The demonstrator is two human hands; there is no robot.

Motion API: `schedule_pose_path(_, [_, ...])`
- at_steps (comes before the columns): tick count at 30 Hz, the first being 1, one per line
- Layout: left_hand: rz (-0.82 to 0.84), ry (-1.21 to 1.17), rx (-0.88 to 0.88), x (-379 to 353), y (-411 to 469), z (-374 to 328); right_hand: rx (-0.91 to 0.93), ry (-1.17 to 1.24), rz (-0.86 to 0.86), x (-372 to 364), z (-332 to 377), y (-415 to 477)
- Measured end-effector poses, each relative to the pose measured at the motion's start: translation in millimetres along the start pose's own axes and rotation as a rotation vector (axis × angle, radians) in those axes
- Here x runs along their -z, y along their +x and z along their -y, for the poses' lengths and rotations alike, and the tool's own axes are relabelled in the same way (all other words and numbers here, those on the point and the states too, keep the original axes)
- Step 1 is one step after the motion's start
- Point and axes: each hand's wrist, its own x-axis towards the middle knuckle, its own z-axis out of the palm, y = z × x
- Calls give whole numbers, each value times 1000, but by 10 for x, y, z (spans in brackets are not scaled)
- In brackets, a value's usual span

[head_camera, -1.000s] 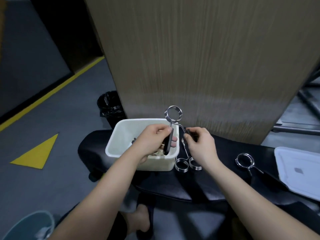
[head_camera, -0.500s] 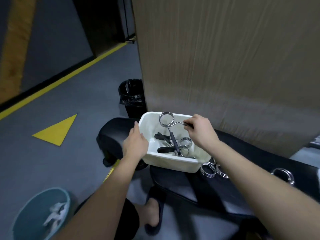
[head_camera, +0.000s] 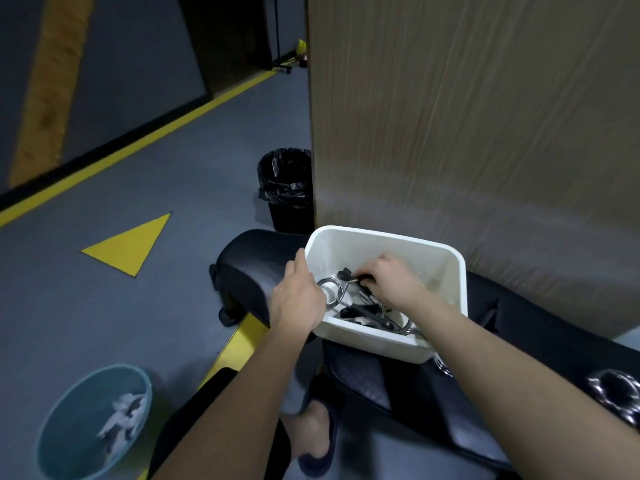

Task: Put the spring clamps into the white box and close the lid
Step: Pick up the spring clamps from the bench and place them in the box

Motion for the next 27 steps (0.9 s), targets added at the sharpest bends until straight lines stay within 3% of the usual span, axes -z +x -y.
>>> schedule_pose_path(6, [4,-8,-8,12,11,17,-129,218,148,19,-123,-220])
schedule_pose_path(10, [27,38,-17,20,31,-16,-213,159,163,52,-189,-418])
schedule_pose_path(14, [81,95,7,38,53,-106,-183,139,208,116,-206,-523])
schedule_pose_path(17, [152,101,11,75,94,-167,-226,133,-28,195,-266,-579])
schedule_pose_path(19, [180,67,36,77,100,-240,-261,-2,-193,186,-320,-636])
schedule_pose_path(22, [139,55,98,42,75,-369,-285,-171,-137,156,-297,-728])
schedule_pose_path(24, [58,107,81,-10,74,-394,-231,-85,-288,159,-254,-720])
schedule_pose_path(27, [4,138,70,-75,110,-373,-270,290,-637,269,-216,-751])
